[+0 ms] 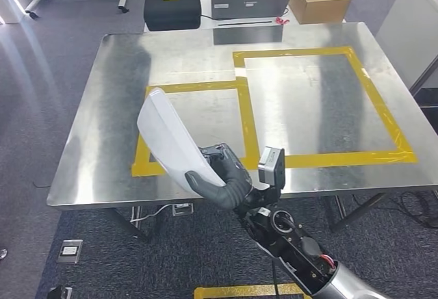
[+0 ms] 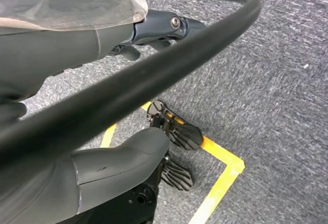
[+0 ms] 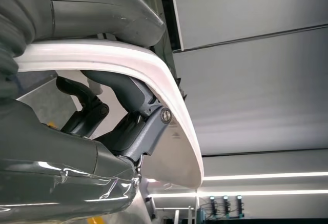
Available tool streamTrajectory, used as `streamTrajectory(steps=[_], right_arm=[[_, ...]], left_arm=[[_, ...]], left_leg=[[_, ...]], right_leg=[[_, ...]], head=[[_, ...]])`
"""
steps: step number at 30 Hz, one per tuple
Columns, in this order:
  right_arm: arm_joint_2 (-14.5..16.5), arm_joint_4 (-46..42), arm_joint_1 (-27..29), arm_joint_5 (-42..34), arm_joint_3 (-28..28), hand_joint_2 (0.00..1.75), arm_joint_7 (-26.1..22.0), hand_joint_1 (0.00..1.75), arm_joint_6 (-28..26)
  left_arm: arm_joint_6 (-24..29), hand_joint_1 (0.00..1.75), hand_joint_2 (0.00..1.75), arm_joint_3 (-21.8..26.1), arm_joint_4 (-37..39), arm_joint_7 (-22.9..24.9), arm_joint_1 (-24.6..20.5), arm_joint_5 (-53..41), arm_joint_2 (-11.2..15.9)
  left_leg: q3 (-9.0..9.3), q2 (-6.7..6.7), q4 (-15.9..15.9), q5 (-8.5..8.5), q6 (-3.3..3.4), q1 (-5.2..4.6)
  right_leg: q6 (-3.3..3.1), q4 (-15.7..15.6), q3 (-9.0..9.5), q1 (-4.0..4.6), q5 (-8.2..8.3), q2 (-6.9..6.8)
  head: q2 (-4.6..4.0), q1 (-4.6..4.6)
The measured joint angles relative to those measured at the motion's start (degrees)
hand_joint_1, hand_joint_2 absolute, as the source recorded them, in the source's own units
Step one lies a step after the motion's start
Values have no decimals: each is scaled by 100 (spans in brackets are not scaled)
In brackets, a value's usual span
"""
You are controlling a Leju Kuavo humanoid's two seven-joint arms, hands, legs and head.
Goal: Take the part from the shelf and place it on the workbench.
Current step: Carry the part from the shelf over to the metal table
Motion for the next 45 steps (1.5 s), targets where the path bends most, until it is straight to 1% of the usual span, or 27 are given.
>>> streamTrajectory(steps=[2, 3, 5, 7, 8, 11, 13, 17, 18, 20, 22, 23, 24, 26, 27, 28, 31, 32, 33, 36, 37, 38, 39, 41, 42, 43, 45], right_arm=[[-2, -1, -2, 0, -8, 175, -1, 175, -2], [-3, -2, -3, 0, -15, 175, -1, 175, -2], [-9, -1, 7, 0, -27, 175, -1, 175, -7], [-21, 0, 39, 0, -33, 175, 2, 175, -15], [-27, 1, 51, 0, -34, 175, 4, 175, -16], [-33, 2, 56, 1, -37, 175, 8, 175, -18], [-35, 1, 55, 2, -38, 175, 7, 175, -19], [-33, -3, 54, 2, -43, 175, 5, 175, -17], [-31, -5, 45, 2, -44, 175, 3, 175, -16], [-31, -5, 39, 2, -45, 175, 2, 175, -15], [-31, -3, 51, 7, -43, 175, 10, 175, -13], [-31, -2, 55, 11, -42, 175, 14, 175, -10], [-31, -1, 56, 15, -41, 175, 16, 175, -7], [-31, -1, 53, 20, -40, 175, 16, 175, 0], [-31, -1, 51, 20, -41, 175, 16, 175, 3], [-31, -1, 50, 20, -40, 175, 15, 175, 7], [-31, -1, 50, 20, -40, 175, 15, 175, 15], [-31, -1, 47, 20, -42, 175, 14, 175, 19], [-31, -1, 45, 20, -44, 175, 11, 175, 23], [-31, 0, 51, 20, -43, 175, 5, 175, 35], [-31, 1, 56, 20, -43, 175, 6, 175, 35], [-31, 2, 58, 20, -43, 175, 5, 175, 37], [-31, 3, 57, 20, -43, 175, 4, 175, 40], [-31, 4, 49, 20, -42, 175, -3, 175, 54], [-31, 5, 41, 20, -41, 175, -7, 175, 62], [-31, 7, 34, 20, -39, 175, -9, 175, 68], [-31, 8, 23, 20, -37, 175, -14, 175, 79]], left_arm=[[1, 0, 175, 0, 0, 0, -6, 0, -1], [1, 0, 175, -1, 0, 0, -6, 0, -2], [1, 0, 175, -2, 0, -1, 2, 0, -4], [2, 0, 175, -2, 0, -2, 8, 0, -4], [3, 0, 175, -2, 0, -2, 10, 0, -5], [5, 0, 175, -2, 2, -4, 19, 0, -5], [9, 0, 175, -2, 4, -8, 13, 1, 1], [11, 0, 175, -3, 3, -11, -11, 0, -9], [11, 0, 175, -3, 2, -11, -18, 0, -10], [11, 0, 175, -4, 2, -11, -24, 1, -11], [8, 0, 175, -4, 2, -11, -4, 7, -13], [6, 0, 175, -4, 2, -11, 5, 13, -13], [4, 0, 175, -4, 2, -11, 10, 19, -11], [3, 0, 175, -4, 2, -11, 8, 29, -2], [3, 0, 175, -4, 2, -12, 3, 33, 2], [4, 0, 175, -4, 2, -13, -1, 36, 3], [5, 0, 175, -4, 2, -16, -3, 43, 2], [5, 0, 175, -4, 2, -16, -1, 45, 1], [5, 0, 175, -4, 2, -17, -1, 48, 1], [5, 0, 175, -4, 2, -20, 2, 54, 2], [5, 0, 175, -4, 2, -20, 4, 55, 1], [5, 0, 175, -4, 2, -20, 5, 56, -2], [5, 0, 175, -4, 2, -20, 6, 58, -5], [5, 0, 175, -4, 2, -20, 5, 60, -12], [5, 0, 175, -4, 2, -20, 4, 61, -14], [5, 0, 175, -4, 2, -20, 2, 63, -15], [5, 0, 175, -4, 2, -20, 1, 68, -15]], left_leg=[[48, 21, -107, 62, 55, 36], [75, 33, -157, 87, 75, 57], [93, 47, -180, 99, 89, 67], [103, 48, -175, 86, 81, 76], [119, 43, -170, 70, 66, 87], [182, 25, -115, -31, -35, 118], [133, 19, -39, -71, -109, 107], [39, 27, 140, -181, -218, 133], [-85, 27, 398, -306, -234, 137], [-571, 27, 1244, -620, -246, 140], [-1013, 27, 1853, -700, -242, 139], [-1076, 27, 1822, -566, -230, 138], [-1022, 27, 1563, -338, -211, 135], [-714, 28, 725, 128, -168, 116], [-594, 25, 414, 251, -151, 102], [-529, 23, 238, 297, -136, 87], [-509, 20, 165, 299, -70, 79], [-494, 26, 145, 309, -36, 87], [-478, 32, 124, 319, -3, 97], [-463, 38, 117, 313, 44, 77], [-458, 37, 119, 308, 50, 68], [-448, 34, 122, 301, 53, 61], [-430, 28, 124, 289, 52, 57], [-387, 17, 133, 255, 32, 45], [-384, 11, 145, 242, 13, 37], [-395, 10, 156, 237, -8, 30], [-426, 12, 161, 250, -58, 24]], right_leg=[[46, 86, -56, 3, -76, -9], [69, 301, -156, -1, -203, -15], [120, 1076, -510, -30, -550, -25], [170, 1648, -789, -68, -676, -31], [193, 1598, -776, -89, -565, -35], [238, 573, -285, -136, -12, -44], [181, 183, -81, -122, -2, -32], [3, 103, -27, -99, -91, -10], [-29, 87, -2, -105, -98, -16], [-72, 78, 16, -99, -115, -31], [-93, 78, 22, -81, -127, -32], [-97, 78, 31, -74, -132, -29], [-98, 78, 45, -70, -137, -24], [-80, 81, 65, -55, -154, -16], [-62, 83, 65, -45, -162, -12], [-40, 83, 62, -37, -168, -9], [49, 87, 53, -44, -197, -8], [75, 183, 11, -50, -275, -14], [96, 401, -82, -53, -415, -22], [124, 1578, -598, -63, -959, -37], [126, 1813, -707, -63, -1006, -37], [121, 1815, -709, -62, -934, -37], [108, 1572, -597, -61, -754, -37], [61, 744, -204, -48, -332, -36], [35, 400, -31, -37, -220, -38], [15, 194, 70, -27, -188, -38], [-15, 81, 128, -18, -222, -33]], head=[[0, 5], [0, 27], [0, 90], [0, 130], [0, 145], [0, 209], [0, 231], [0, 137], [0, 101], [0, 15], [0, -50], [0, -77], [0, -98], [0, -140], [0, -155], [0, -162], [0, -127], [0, -102], [0, -69], [0, 27], [0, 49], [0, 69], [0, 91], [0, 137], [0, 156], [0, 168], [0, 160]])
